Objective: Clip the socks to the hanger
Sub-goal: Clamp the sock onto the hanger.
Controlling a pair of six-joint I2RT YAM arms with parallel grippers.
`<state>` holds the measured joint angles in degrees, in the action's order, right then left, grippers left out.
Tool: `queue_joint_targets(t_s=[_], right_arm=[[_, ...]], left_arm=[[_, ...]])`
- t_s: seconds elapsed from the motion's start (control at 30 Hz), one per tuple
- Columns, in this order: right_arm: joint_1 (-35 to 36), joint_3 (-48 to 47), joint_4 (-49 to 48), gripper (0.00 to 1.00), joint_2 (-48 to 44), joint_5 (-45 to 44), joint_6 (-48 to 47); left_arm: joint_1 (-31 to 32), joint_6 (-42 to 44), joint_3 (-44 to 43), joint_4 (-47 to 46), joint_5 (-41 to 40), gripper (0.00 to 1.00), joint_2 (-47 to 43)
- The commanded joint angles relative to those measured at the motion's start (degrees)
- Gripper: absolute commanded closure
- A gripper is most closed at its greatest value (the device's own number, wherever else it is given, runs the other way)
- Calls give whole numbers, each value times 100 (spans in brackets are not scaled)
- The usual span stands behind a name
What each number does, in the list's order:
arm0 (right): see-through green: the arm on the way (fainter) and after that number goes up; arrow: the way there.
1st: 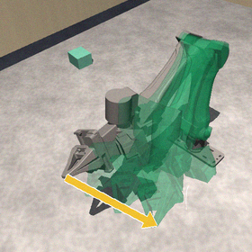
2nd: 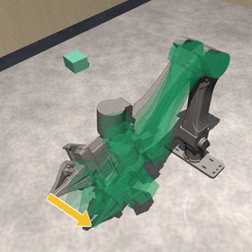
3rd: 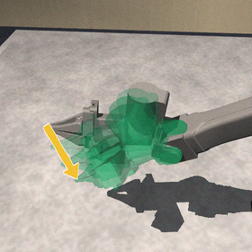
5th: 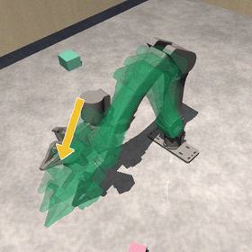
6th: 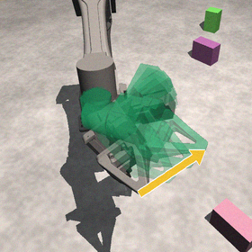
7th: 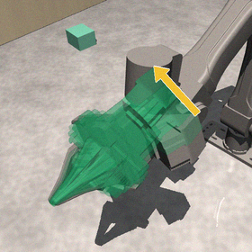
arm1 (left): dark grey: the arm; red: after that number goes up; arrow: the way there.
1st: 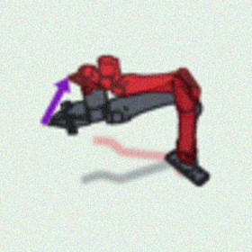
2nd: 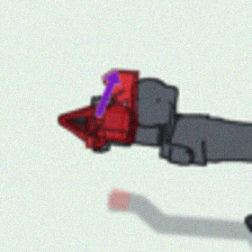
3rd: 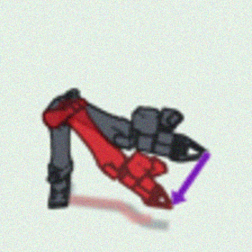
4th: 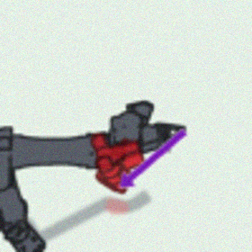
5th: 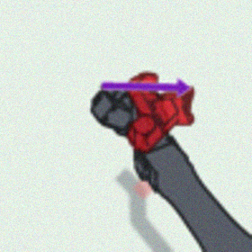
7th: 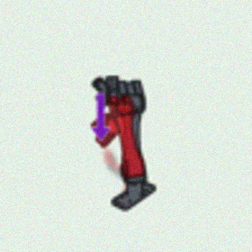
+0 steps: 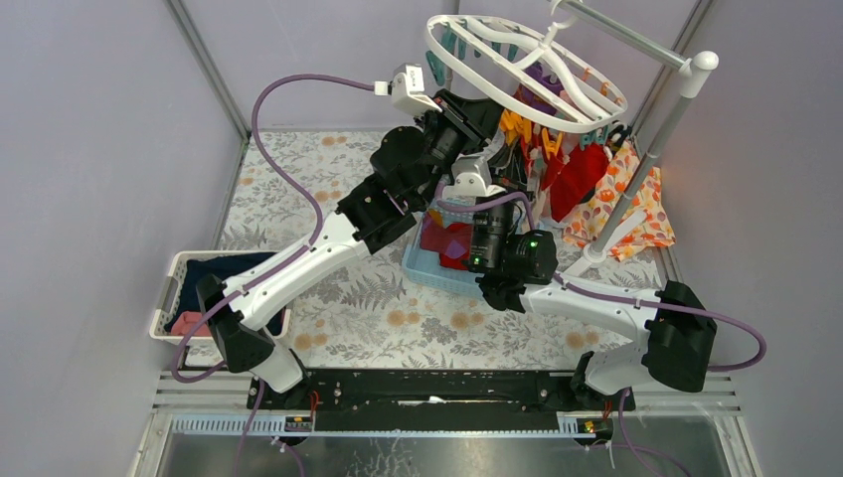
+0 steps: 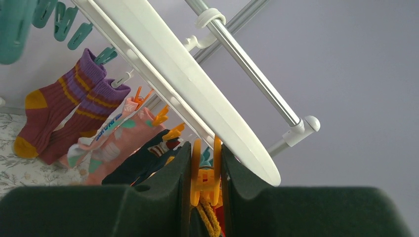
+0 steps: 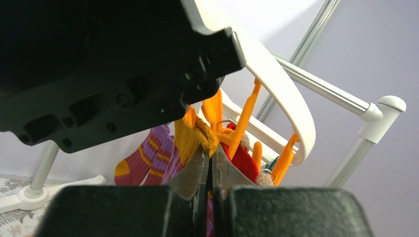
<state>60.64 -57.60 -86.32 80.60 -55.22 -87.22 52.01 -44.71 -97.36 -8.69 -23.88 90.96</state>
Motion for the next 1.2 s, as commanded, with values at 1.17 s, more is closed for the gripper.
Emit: queue_joint_targets(t_s=[1.17], right_arm=[[229, -432, -1107, 100, 256, 246, -58]], left_arm=[[-19, -395, 332, 333, -206, 76, -171]])
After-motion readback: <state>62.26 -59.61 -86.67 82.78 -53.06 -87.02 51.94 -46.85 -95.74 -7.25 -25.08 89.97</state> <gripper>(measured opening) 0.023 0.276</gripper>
